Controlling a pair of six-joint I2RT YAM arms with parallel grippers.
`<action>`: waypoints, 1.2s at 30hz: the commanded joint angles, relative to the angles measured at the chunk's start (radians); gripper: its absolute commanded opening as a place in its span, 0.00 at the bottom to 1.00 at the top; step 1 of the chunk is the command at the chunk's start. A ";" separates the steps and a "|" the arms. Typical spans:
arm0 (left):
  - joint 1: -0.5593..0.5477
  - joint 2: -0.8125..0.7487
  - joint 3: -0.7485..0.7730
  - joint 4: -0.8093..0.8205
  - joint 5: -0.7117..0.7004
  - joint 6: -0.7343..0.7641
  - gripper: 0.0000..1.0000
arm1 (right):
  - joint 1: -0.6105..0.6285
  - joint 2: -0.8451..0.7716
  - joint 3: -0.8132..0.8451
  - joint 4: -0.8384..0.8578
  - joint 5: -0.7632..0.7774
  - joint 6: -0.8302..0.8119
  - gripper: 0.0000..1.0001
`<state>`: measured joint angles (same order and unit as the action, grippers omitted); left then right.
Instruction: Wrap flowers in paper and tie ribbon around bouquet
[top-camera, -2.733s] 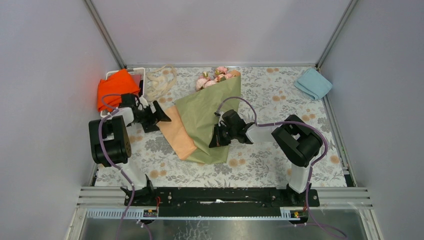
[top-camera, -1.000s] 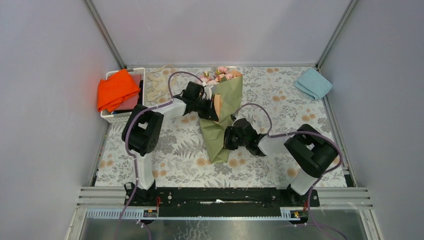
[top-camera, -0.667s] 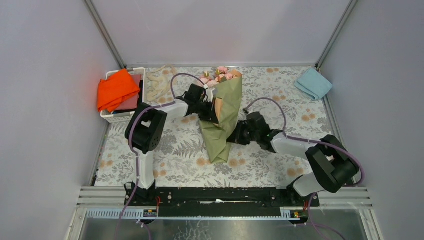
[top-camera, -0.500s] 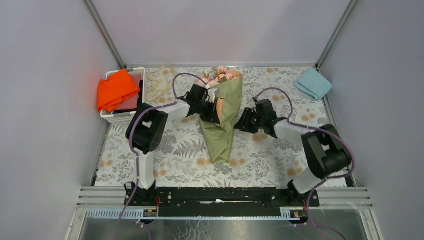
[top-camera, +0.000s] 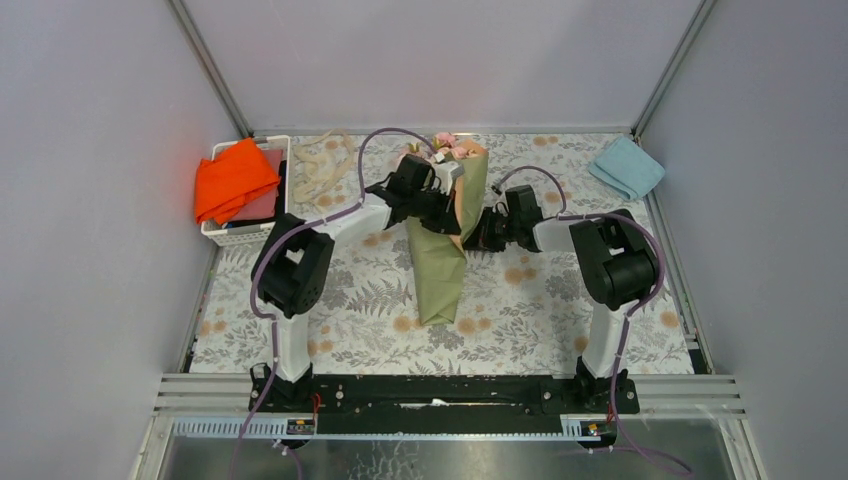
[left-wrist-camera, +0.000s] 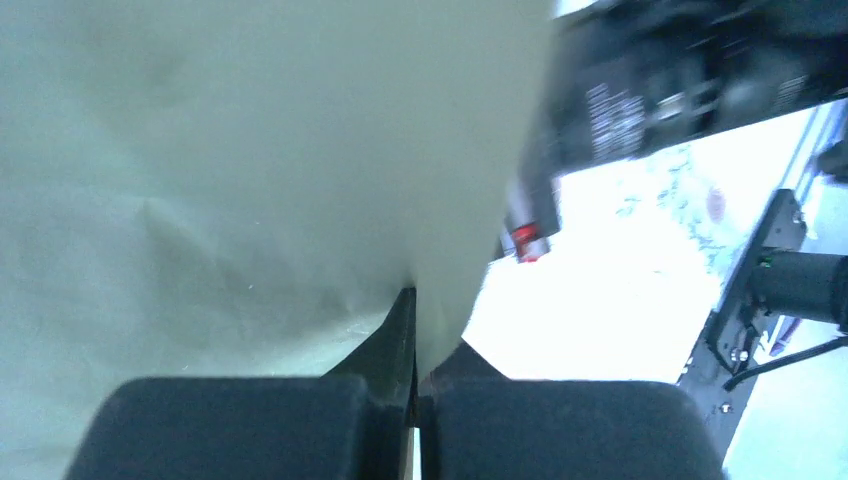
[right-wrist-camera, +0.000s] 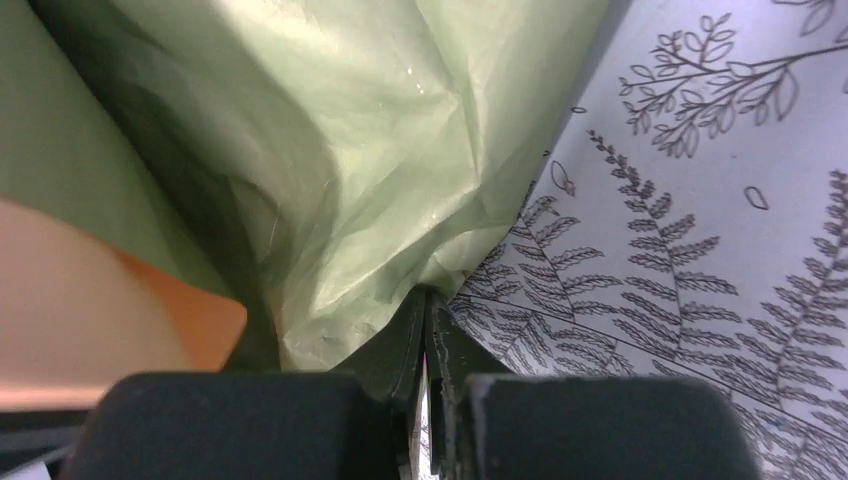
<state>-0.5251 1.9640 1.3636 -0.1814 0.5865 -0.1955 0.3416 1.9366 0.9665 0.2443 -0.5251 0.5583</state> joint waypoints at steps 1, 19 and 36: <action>-0.049 -0.011 0.096 0.007 0.037 0.000 0.00 | 0.025 0.016 -0.022 0.072 -0.054 0.022 0.05; -0.052 0.192 0.152 -0.009 -0.075 0.055 0.00 | 0.024 -0.335 -0.198 -0.121 0.273 -0.034 0.28; -0.052 0.188 0.168 -0.022 -0.073 0.043 0.00 | 0.029 -0.306 -0.315 0.164 -0.102 -0.145 0.61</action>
<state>-0.5781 2.1582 1.5070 -0.1982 0.5331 -0.1680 0.3607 1.5791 0.6510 0.2924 -0.5278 0.4007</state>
